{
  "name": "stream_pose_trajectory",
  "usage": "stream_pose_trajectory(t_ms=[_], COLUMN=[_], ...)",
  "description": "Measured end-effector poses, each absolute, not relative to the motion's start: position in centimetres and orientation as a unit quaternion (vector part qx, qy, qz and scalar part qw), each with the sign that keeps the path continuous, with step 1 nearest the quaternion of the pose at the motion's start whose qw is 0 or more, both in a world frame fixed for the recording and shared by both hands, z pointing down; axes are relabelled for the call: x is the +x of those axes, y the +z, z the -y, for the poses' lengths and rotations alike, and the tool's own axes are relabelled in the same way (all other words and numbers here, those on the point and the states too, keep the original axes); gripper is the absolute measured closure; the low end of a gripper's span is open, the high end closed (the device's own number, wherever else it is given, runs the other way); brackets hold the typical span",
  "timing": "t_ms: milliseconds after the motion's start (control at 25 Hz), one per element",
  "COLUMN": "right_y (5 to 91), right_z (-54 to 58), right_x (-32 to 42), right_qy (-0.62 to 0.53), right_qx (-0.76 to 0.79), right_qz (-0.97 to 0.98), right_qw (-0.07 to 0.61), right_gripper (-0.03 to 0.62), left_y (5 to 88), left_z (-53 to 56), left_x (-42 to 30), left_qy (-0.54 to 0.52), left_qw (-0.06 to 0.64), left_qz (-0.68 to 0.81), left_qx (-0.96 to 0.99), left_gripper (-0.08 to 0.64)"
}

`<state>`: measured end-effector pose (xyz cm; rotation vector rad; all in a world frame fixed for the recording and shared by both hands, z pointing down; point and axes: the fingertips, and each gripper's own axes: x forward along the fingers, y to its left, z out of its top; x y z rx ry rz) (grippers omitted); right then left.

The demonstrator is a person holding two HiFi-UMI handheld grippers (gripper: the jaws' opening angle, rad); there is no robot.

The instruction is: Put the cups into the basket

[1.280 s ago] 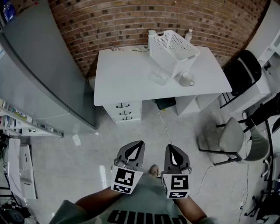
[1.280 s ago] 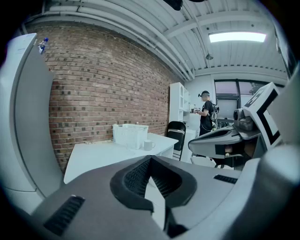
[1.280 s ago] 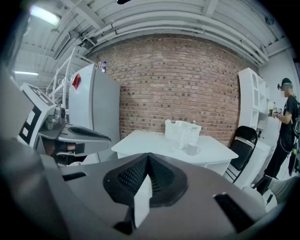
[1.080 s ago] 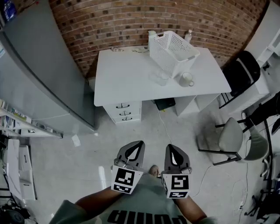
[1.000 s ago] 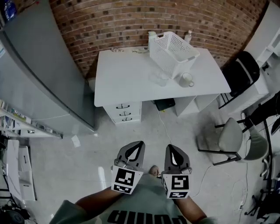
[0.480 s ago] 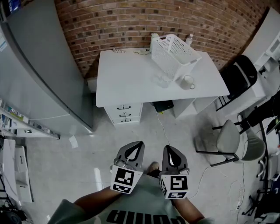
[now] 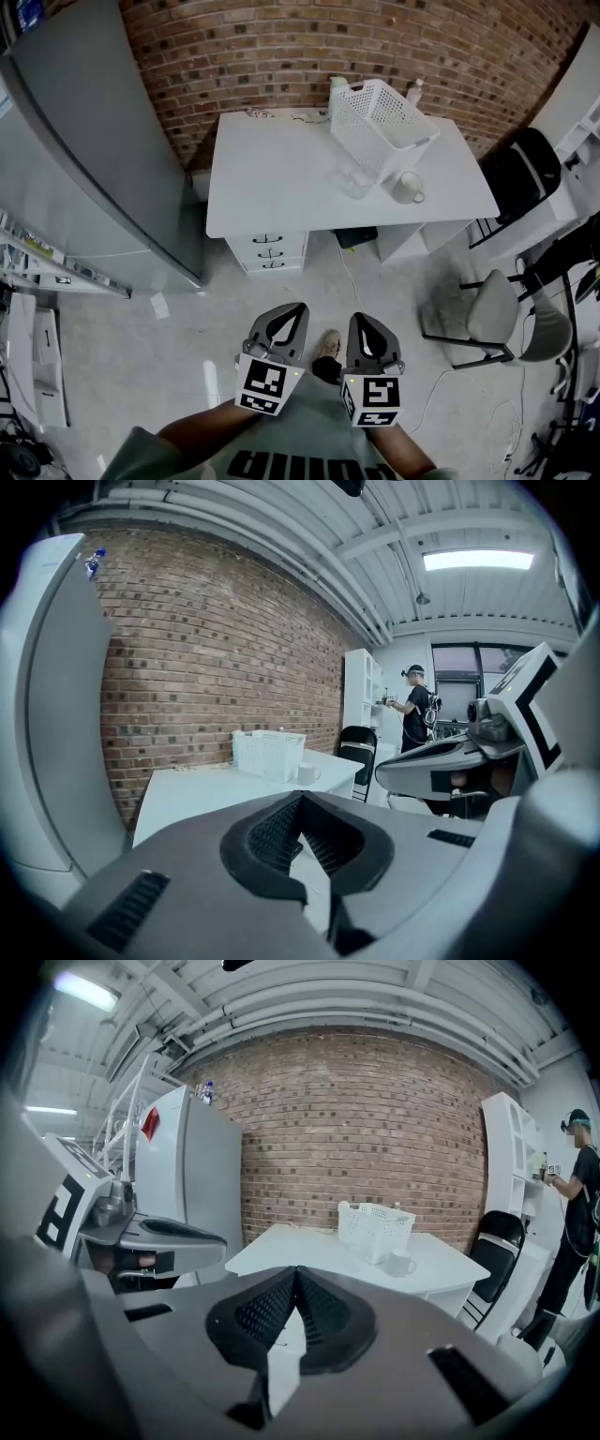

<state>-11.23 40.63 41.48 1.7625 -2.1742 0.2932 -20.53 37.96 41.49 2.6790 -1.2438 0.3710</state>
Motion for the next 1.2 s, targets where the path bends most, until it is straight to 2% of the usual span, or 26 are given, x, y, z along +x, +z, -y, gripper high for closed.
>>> stream_pose_trajectory(t_ms=[640,1200], right_y=[41.8,41.8], right_z=[-30.7,-25.8], right_x=[-3.4,1.2], right_qy=[0.119,0.110], right_qx=[0.589,0.557], right_qz=[0.783,0.807], right_qw=[0.160,0.159], right_gripper=[0.580,0.580], left_y=[41.4,41.5], left_z=[-28.8,-24.4], left_x=[-12.6,-9.1], left_qy=[0.145,0.150], left_qw=[0.085,0.093], left_qz=[0.440,0.483], left_qx=[0.882,0.858], left_gripper=[0.557,0.557])
